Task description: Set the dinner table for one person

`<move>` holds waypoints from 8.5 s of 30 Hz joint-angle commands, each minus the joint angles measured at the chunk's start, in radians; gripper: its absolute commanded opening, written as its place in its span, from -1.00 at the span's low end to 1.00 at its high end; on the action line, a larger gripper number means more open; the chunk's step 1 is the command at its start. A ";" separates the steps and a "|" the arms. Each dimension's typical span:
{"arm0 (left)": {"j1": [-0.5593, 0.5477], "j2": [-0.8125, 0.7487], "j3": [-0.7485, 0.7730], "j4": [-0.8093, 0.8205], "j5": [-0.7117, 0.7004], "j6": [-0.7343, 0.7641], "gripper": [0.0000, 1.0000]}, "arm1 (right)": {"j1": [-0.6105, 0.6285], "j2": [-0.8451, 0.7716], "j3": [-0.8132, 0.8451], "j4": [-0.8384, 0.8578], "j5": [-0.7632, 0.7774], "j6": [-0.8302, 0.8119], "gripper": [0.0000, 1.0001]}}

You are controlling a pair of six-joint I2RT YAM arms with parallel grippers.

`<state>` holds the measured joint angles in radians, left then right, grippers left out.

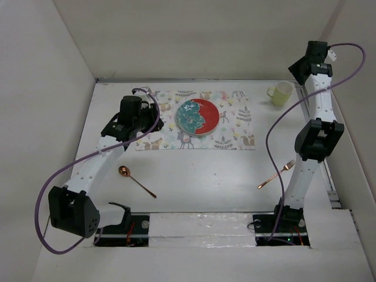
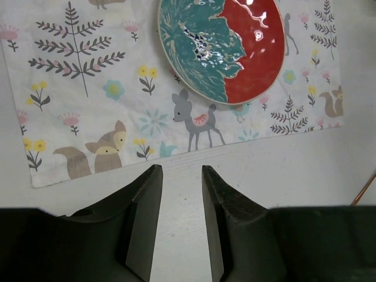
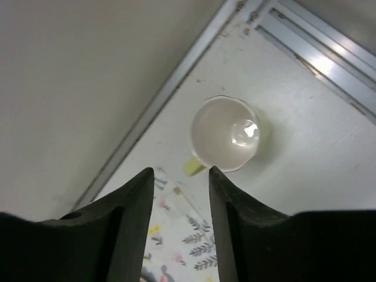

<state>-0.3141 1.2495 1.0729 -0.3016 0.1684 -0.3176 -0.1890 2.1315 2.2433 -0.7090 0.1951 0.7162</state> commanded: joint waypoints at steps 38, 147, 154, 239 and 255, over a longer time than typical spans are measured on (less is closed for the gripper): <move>0.000 0.064 0.038 -0.004 0.017 0.003 -0.44 | 0.218 0.137 0.151 -0.081 0.012 -0.135 -1.00; -0.105 -0.128 0.007 0.053 0.022 -0.021 -0.73 | 0.074 -0.489 -1.367 -0.077 0.026 0.370 -0.61; -0.105 -0.128 -0.025 0.039 0.014 -0.026 -0.73 | 0.184 -0.407 -1.222 -0.026 0.087 0.178 -0.67; -0.105 -0.443 0.036 -0.393 -0.190 -0.233 -0.72 | 0.919 0.613 0.447 0.031 -0.187 -0.050 -0.74; -0.105 -0.387 0.217 -0.412 -0.319 -0.186 -1.00 | 0.997 0.084 -0.050 0.234 -0.217 -0.096 -1.00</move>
<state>-0.4133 0.8680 1.1893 -0.7258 -0.0837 -0.5312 0.7341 2.4229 2.3051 -0.6430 -0.0051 0.6579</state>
